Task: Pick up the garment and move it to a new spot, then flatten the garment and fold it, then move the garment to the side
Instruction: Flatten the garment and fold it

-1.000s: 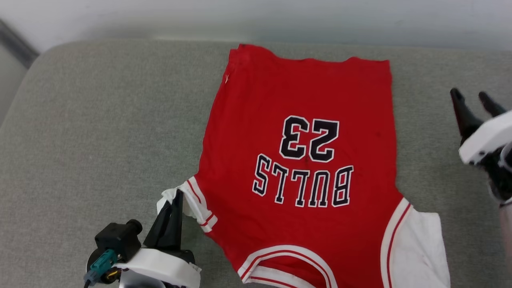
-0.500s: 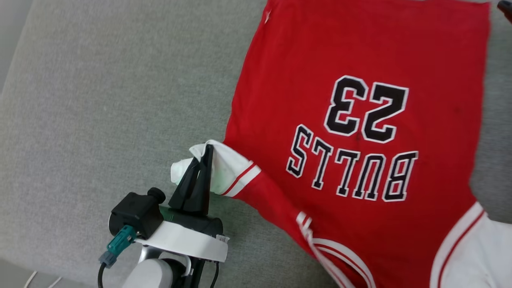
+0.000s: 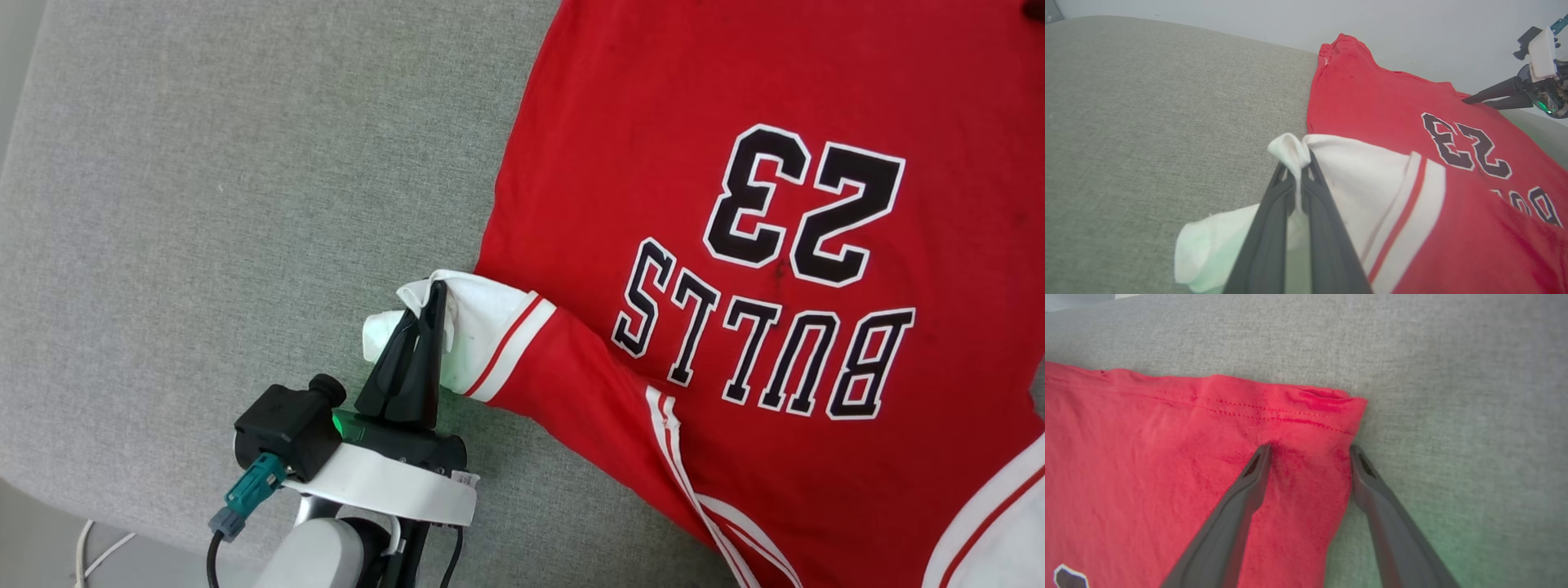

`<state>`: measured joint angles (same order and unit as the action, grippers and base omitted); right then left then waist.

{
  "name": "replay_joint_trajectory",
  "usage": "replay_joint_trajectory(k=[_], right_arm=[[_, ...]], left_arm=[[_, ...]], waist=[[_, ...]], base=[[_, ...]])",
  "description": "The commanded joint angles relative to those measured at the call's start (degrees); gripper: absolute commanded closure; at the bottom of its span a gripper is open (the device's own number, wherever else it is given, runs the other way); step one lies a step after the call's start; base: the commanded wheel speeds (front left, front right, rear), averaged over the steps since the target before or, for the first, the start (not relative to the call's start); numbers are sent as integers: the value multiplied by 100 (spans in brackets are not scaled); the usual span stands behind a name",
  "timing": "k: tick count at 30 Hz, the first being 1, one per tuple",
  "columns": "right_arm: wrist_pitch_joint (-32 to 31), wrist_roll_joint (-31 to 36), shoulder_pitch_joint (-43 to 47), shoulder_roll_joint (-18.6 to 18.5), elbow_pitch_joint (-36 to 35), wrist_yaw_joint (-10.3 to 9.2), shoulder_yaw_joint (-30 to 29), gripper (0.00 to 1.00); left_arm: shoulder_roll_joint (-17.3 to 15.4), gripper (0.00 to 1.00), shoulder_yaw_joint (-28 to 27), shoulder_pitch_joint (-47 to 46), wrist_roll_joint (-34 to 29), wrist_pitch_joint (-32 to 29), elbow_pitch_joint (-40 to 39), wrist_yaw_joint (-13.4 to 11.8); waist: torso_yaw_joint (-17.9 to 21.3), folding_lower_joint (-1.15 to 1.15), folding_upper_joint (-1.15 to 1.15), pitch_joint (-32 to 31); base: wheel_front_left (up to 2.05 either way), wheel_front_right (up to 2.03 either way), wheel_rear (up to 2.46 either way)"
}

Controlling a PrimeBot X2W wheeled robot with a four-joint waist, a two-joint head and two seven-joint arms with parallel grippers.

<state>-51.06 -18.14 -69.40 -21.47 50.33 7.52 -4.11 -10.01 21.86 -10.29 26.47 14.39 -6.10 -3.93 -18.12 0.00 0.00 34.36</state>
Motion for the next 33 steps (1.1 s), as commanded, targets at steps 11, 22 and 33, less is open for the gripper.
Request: replay_joint_trajectory(k=[11,22,33], right_arm=[[302,152,508,-92,-332,-5,267,100],[504,-534,2023,-466,-1424,-5,588,100],[443,-967,4859,-374,-3256,-5,101,100]], left_arm=[[-124,100,-111,112,75,-34,338,-54],[-522,100,-526,718,305,-330,583,-355],[-891,100,-930,1498,593,-731,457,-682]], waist=[[151,0,0,-798],[830,0,0,-2061],[1538,0,0,-2826]], base=[[0,0,0],[0,0,0],[0,0,0]])
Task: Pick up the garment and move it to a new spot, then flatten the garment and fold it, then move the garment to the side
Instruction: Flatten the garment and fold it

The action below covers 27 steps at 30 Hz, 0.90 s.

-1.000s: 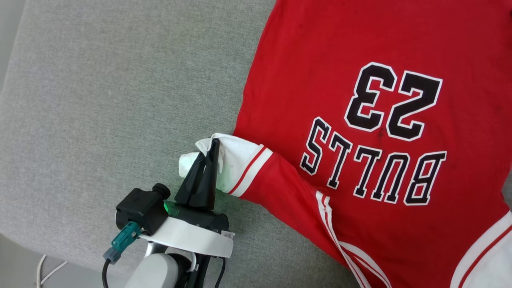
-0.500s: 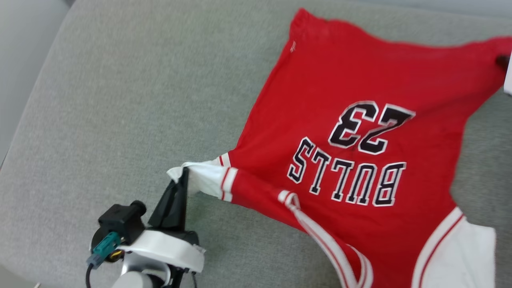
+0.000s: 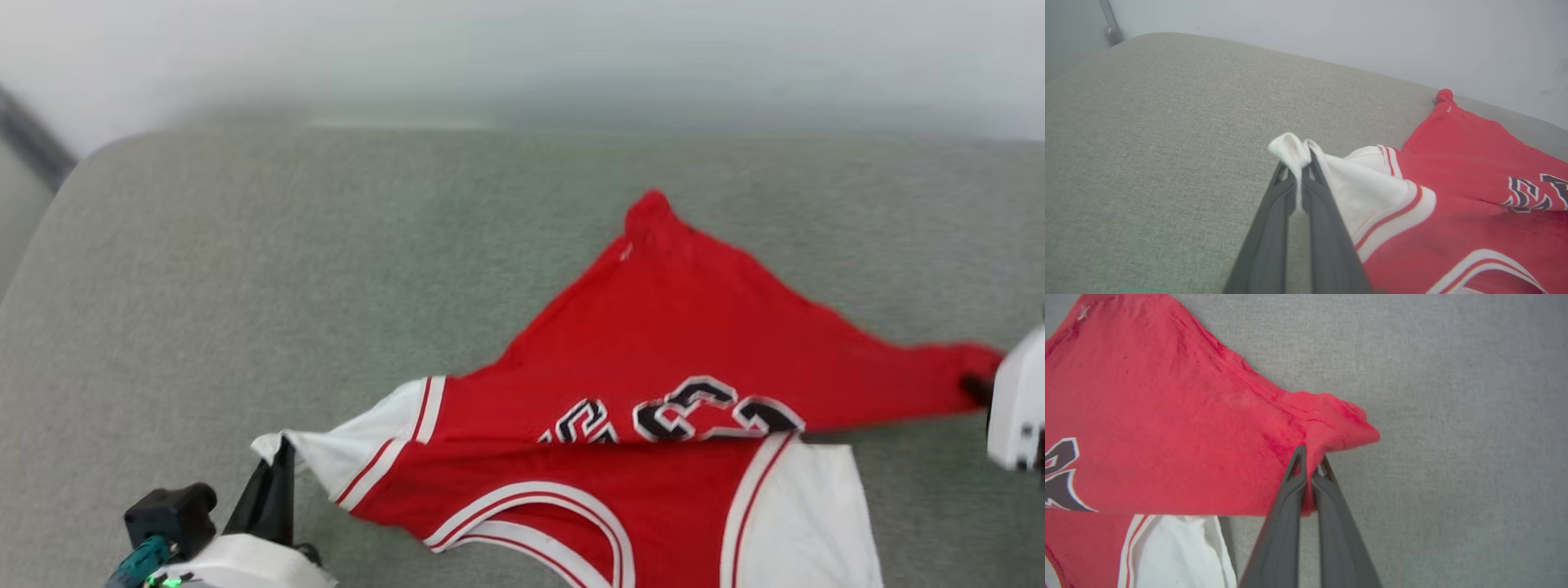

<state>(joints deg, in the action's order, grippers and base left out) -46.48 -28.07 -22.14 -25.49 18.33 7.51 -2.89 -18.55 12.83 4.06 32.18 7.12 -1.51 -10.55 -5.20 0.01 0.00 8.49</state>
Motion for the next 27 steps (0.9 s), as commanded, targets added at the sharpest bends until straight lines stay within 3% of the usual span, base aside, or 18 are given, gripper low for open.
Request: replay_joint_trajectory(k=[1,8,15,16,17,20,27], right_arm=[[-42,0,430,82,-245,-4,-123,100],[-173,170,2367,690,-1519,-4,-885,100],[-213,397,3768,1838,-2198,-3,-1464,100],[-176,381,3875,1937,-2220,-3,-1507,82],[-101,377,3950,2023,-2243,-3,-1531,0],[346,269,3985,2193,-2274,-3,-1530,0],[2557,87,3344,2259,-2100,-3,-1687,0]], left_arm=[[-55,100,-50,138,44,-49,-3,-40],[-183,100,-166,444,198,-181,44,-89],[-227,100,-146,532,271,-251,145,-46],[-228,100,-131,525,266,-265,149,-38],[-229,100,-118,511,263,-277,148,-36],[-245,100,-93,452,248,-285,131,-22],[-242,100,-29,285,200,-278,51,-25]], waist=[[295,-1,0,-286],[509,-1,0,-481],[570,-1,0,-561],[572,-1,0,-558],[573,-1,0,-550],[571,-1,0,-514],[515,-1,0,-370]], base=[[0,0,0],[0,0,0],[0,0,0],[0,0,0],[0,0,0],[0,0,0],[0,0,0]])
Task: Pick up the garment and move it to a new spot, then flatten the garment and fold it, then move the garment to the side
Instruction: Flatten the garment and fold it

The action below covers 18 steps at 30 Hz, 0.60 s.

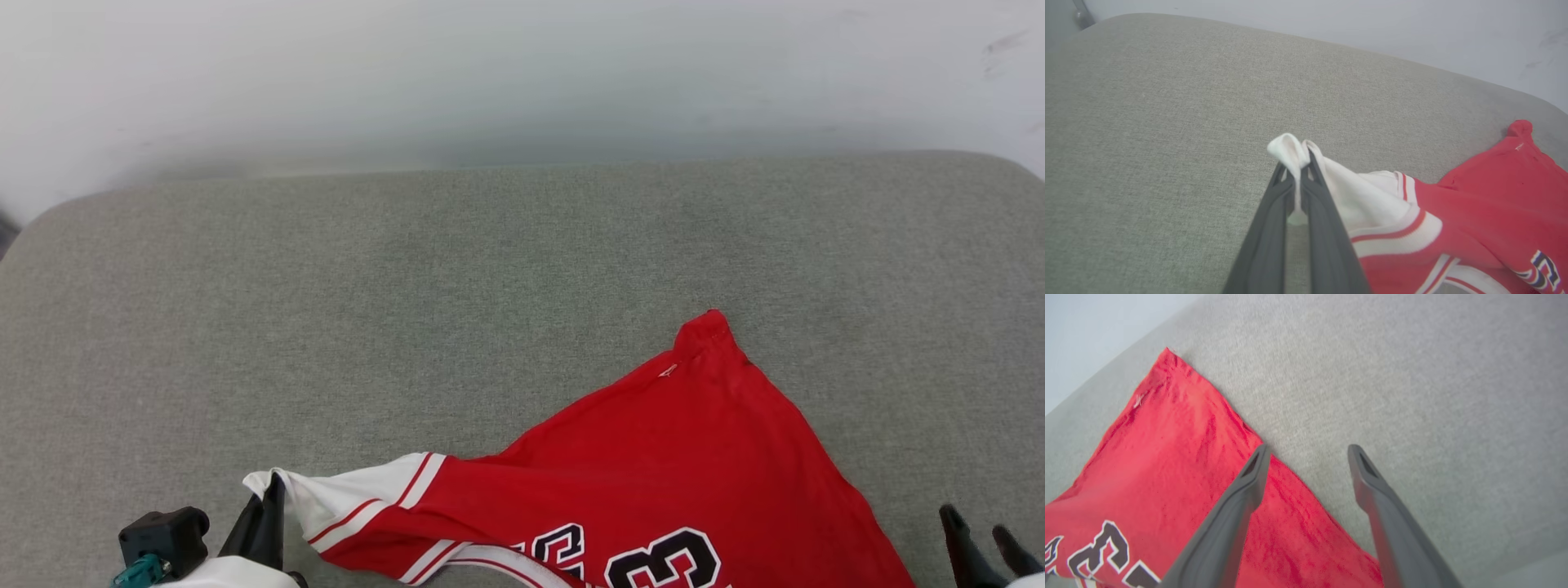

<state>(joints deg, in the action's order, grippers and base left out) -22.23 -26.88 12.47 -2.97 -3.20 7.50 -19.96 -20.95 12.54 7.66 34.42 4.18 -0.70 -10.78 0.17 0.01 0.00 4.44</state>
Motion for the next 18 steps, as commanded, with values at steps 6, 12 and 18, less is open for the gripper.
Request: replay_joint_trajectory(k=[6,12,18], right_arm=[[1093,124,-841,-111,485,-2,273,0],[1023,41,-2127,-590,1240,-2,880,0],[-241,-183,-3369,-1335,1745,-2,1764,0]], left_arm=[[5,100,-14,-195,-18,54,-66,-16],[14,100,58,-519,-99,72,-187,22],[103,100,229,-947,-204,163,-170,151]], waist=[[-32,-1,0,184],[-127,-1,0,657],[-381,-1,0,1112]], base=[[0,0,0],[0,0,0],[0,0,0]])
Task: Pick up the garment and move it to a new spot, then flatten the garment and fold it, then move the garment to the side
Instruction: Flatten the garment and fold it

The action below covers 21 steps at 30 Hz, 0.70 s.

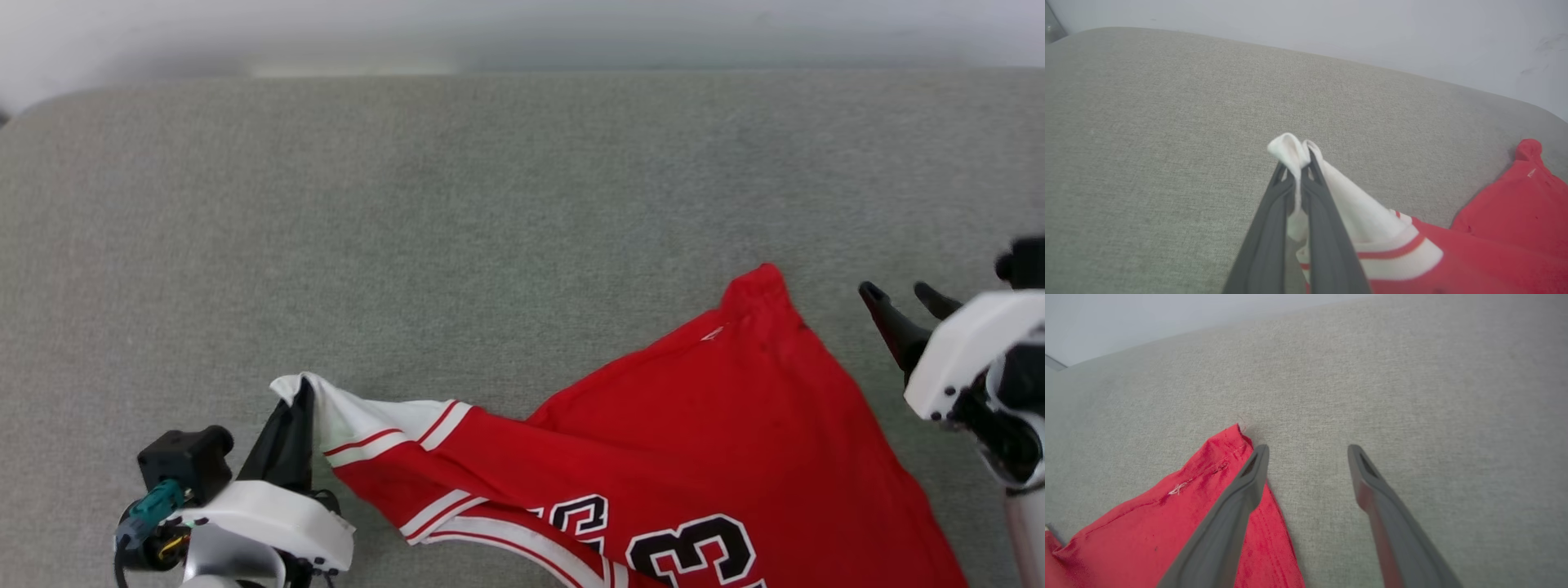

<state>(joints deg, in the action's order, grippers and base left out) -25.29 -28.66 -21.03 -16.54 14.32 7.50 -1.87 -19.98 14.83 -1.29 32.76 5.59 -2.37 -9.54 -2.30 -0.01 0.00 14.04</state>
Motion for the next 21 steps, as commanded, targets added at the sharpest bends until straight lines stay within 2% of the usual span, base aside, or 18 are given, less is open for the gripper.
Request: replay_joint_trajectory(k=[1,5,8,14,20,21], right_arm=[[-229,-40,-193,-107,36,-2,128,0],[-1209,-283,-800,-446,121,-2,644,0],[-1685,-382,-1188,-578,198,-2,942,0],[-2212,-527,-1733,-529,715,-2,1500,0],[-2989,-658,-1656,-490,1456,-2,1954,0],[-3074,-687,-1656,-493,1514,-2,2003,49]], left_arm=[[23,100,25,-118,-52,41,-1,48],[101,100,103,-342,-89,115,13,89],[137,100,142,-494,-104,164,31,129],[168,100,169,-691,-123,276,124,184],[204,100,217,-778,-99,326,264,224],[207,100,222,-787,-93,328,278,229]], waist=[[-175,1,0,211],[-339,1,0,445],[-418,1,0,622],[-461,1,0,920],[-490,1,0,1011],[-487,1,0,1014]], base=[[0,0,0],[0,0,0],[0,0,0],[0,0,0],[0,0,0],[0,0,0]])
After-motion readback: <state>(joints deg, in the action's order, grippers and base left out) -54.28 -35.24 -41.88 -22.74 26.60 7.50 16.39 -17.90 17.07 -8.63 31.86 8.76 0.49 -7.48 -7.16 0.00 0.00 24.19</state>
